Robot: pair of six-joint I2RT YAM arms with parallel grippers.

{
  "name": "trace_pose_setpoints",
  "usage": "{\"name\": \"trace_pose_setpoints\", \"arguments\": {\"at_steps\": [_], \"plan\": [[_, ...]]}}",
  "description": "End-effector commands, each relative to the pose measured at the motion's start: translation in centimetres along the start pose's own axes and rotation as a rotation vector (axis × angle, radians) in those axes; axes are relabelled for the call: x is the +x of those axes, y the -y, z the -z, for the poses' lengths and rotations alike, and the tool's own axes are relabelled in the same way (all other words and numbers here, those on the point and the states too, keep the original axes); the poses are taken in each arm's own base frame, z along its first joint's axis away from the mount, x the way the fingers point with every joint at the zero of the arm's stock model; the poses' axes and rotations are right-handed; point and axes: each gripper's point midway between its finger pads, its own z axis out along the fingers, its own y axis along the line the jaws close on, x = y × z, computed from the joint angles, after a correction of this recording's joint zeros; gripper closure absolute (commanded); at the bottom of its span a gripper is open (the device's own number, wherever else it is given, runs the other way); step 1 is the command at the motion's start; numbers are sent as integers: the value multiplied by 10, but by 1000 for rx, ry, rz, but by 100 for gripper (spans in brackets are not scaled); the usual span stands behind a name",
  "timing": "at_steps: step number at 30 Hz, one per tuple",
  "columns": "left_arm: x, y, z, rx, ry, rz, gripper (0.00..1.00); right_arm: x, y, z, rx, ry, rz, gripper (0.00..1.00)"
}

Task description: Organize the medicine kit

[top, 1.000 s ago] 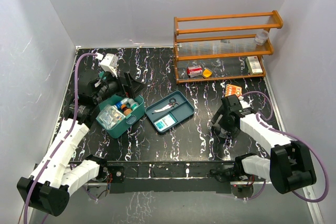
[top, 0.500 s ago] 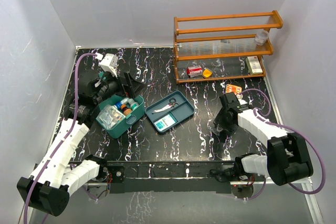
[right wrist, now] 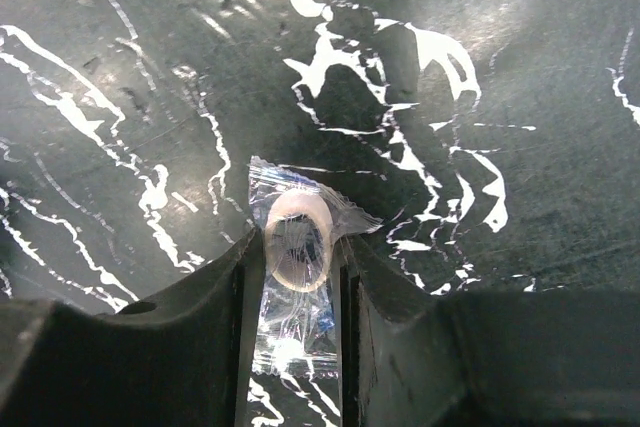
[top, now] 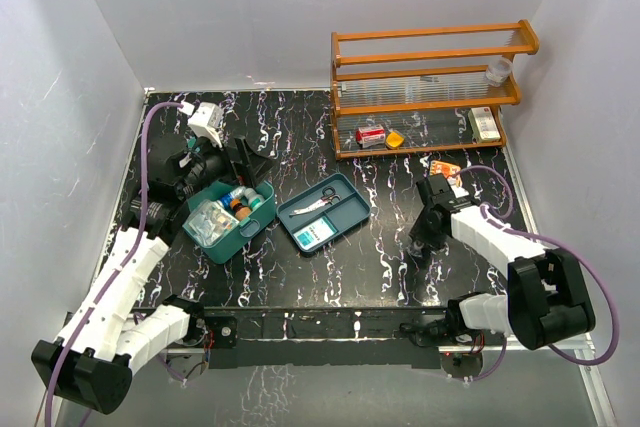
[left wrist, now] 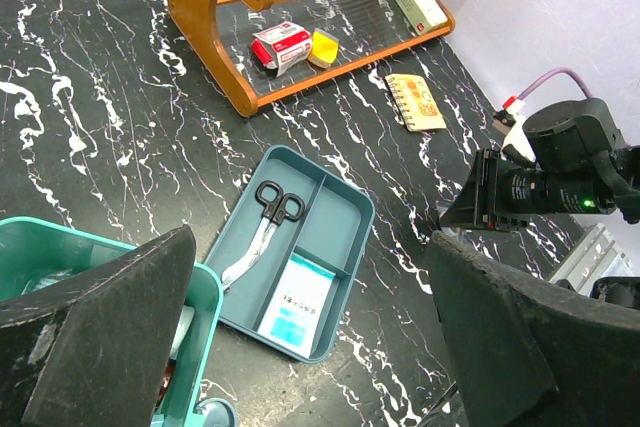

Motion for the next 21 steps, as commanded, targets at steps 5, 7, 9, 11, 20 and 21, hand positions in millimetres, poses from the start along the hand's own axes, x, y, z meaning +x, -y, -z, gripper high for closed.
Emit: {"name": "trace_pose_setpoints", "arguments": {"at_steps": [5, 7, 9, 11, 20, 21], "plan": [[-14, 8, 8, 14, 53, -19, 2, -27, -82, 46, -282, 125, -88, 71], [-15, 7, 9, 10, 54, -16, 2, -26, -103, 56, -338, 142, -111, 71], [-15, 8, 10, 9, 56, -14, 2, -25, -124, 65, -377, 162, -132, 71], [-14, 8, 11, 6, 54, -11, 2, -23, -144, 71, -401, 179, -142, 71], [-13, 6, 23, -29, 64, -16, 2, -22, -212, 70, -399, 235, -134, 71], [-13, 6, 24, -31, 64, -17, 2, -21, -216, 66, -384, 236, -129, 71]]}}
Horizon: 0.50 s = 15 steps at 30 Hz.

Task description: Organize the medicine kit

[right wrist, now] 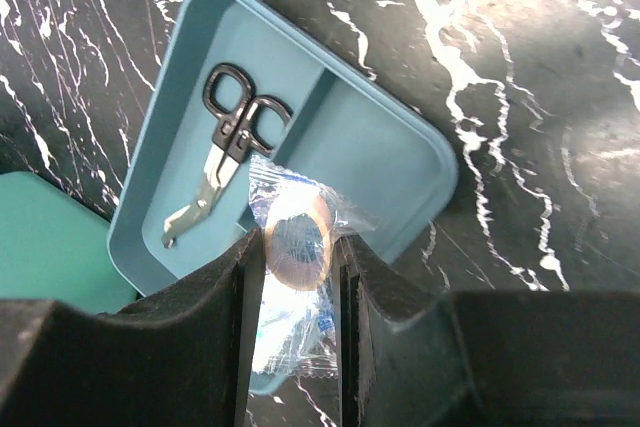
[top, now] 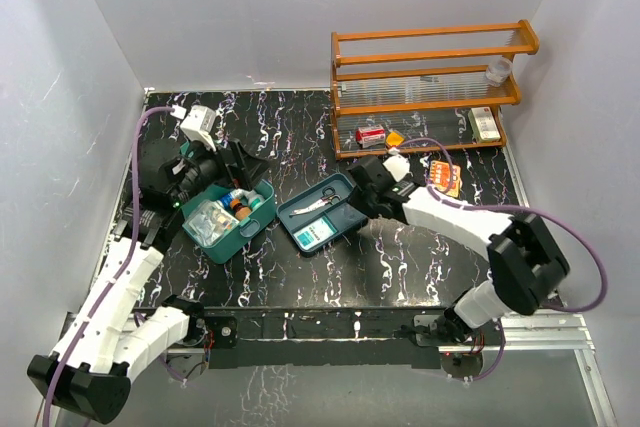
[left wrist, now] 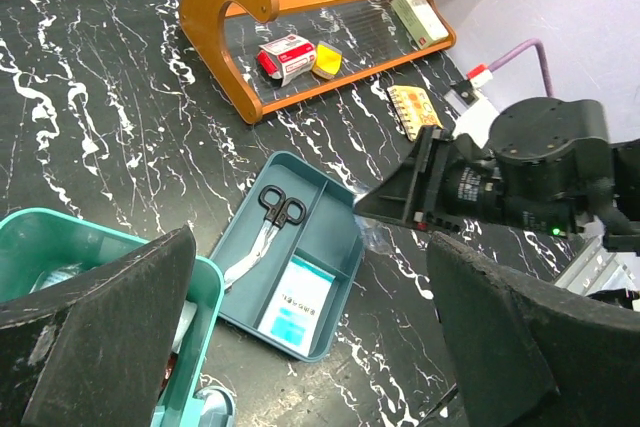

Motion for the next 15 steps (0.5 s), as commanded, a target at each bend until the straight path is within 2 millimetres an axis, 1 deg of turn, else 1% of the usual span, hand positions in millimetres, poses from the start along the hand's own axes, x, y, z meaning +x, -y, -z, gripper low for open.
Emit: {"name": "trace_pose_setpoints", "arguments": {"at_steps": [1, 3, 10, 15], "plan": [[-6, 2, 12, -16, 28, -16, 2, -19, -35, -8, -10, 106, -56, 71], [-5, 1, 14, -23, 21, -18, 2, -16, -34, -16, 40, 118, -53, 72], [-1, 1, 20, -33, 13, -17, 1, -9, -17, -28, 153, 150, -85, 73], [1, 0, 19, -34, 8, -11, 1, -4, -17, -40, 179, 140, -66, 73]]}}
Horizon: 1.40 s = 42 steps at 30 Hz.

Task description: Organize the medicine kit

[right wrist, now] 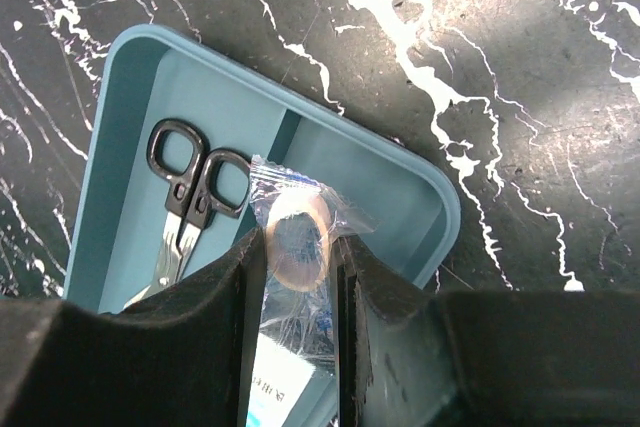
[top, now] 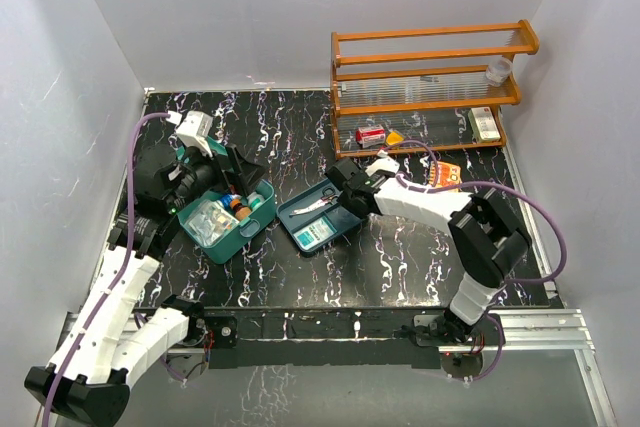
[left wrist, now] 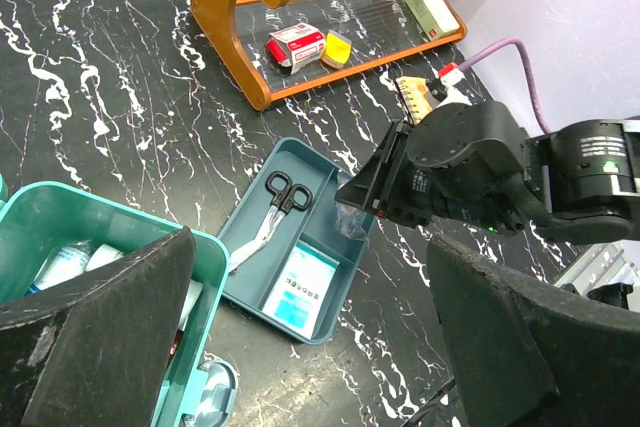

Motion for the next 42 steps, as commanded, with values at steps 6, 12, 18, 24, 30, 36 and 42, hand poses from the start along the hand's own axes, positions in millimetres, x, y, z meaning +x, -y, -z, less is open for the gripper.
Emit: {"name": "trace_pose_setpoints", "arguments": {"at_steps": [6, 12, 18, 24, 30, 36, 42], "plan": [[-4, 0, 2, -3, 13, -17, 1, -4, -22, -9, 4, 23, -34, 64], [-3, -1, 2, -7, 7, -21, 1, -9, -20, -5, 4, 40, -22, 50], [-2, -3, 2, -12, 4, -25, 1, -22, -25, 10, -41, 64, 56, 64], [-1, -2, 1, -7, 2, -20, 1, -18, -27, 4, -61, 55, 159, 76], [-2, -1, 1, -2, 0, -19, 1, 10, -40, -7, -125, -58, 218, 92], [0, -1, 2, -8, -4, -18, 1, 22, -37, -16, -114, -101, 237, 89], [0, -2, 3, -11, -2, -20, 1, 33, -32, -22, -96, -144, 245, 81]]}}
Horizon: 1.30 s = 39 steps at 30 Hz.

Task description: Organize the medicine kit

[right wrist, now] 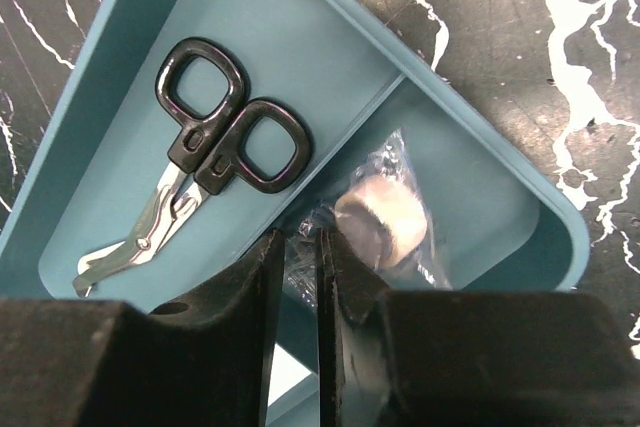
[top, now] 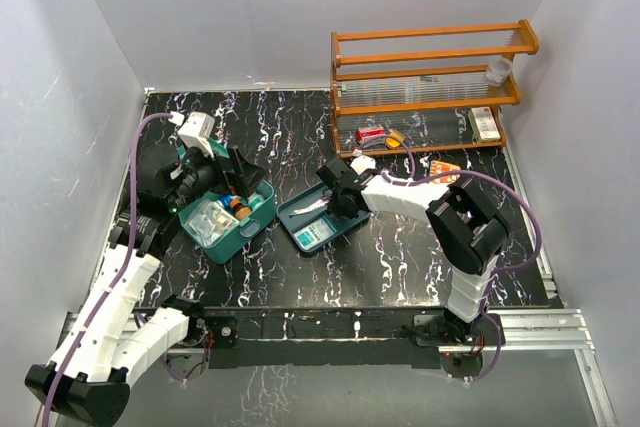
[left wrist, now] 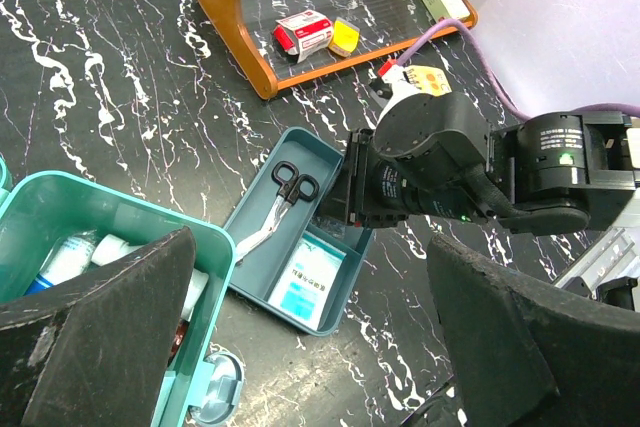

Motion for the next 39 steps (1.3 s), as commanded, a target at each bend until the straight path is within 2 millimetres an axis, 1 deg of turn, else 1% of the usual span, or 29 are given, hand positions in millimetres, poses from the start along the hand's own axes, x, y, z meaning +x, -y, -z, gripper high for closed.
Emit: {"name": "trace_pose_setpoints", "arguments": {"at_steps": [1, 3, 6, 10, 11, 13, 15, 19, 24, 26, 31, 33, 36, 39], "plan": [[-6, 2, 4, 0, 21, -13, 1, -3, -15, 0, -35, -7, 0, 81], [-6, 2, 5, 1, 23, -15, 1, -7, -17, 3, -42, 2, -5, 80], [-6, 2, 6, 1, 22, -16, 1, -16, -26, 13, -73, 26, -3, 77], [-4, 9, 6, 42, 8, -26, 1, -29, -36, 31, -131, 60, 40, 70], [-3, 11, 5, 58, 0, -27, 1, -31, -34, 33, -132, 66, 54, 68], [-1, 15, 4, 80, -17, -26, 1, -39, -36, 47, -173, 88, 79, 65], [2, 17, 3, 96, -32, -22, 2, -41, -33, 53, -198, 95, 104, 61], [9, 20, -3, 129, -65, -10, 4, -45, -19, 58, -225, 99, 136, 59], [24, 19, -17, 148, -121, 37, 8, -60, 9, 62, -191, 139, 88, 60], [32, 22, -24, 156, -151, 41, 11, -65, 22, 63, -171, 157, 54, 61], [63, 32, -53, 113, -278, -39, 20, -71, 50, 70, -143, 190, -43, 65], [74, 30, -66, 76, -333, -59, 23, -74, 60, 73, -132, 211, -82, 65], [96, 24, -87, 40, -423, -82, 30, -75, 74, 79, -122, 237, -122, 65], [111, 26, -104, 38, -487, -132, 35, -78, 86, 86, -111, 276, -155, 64]]}}
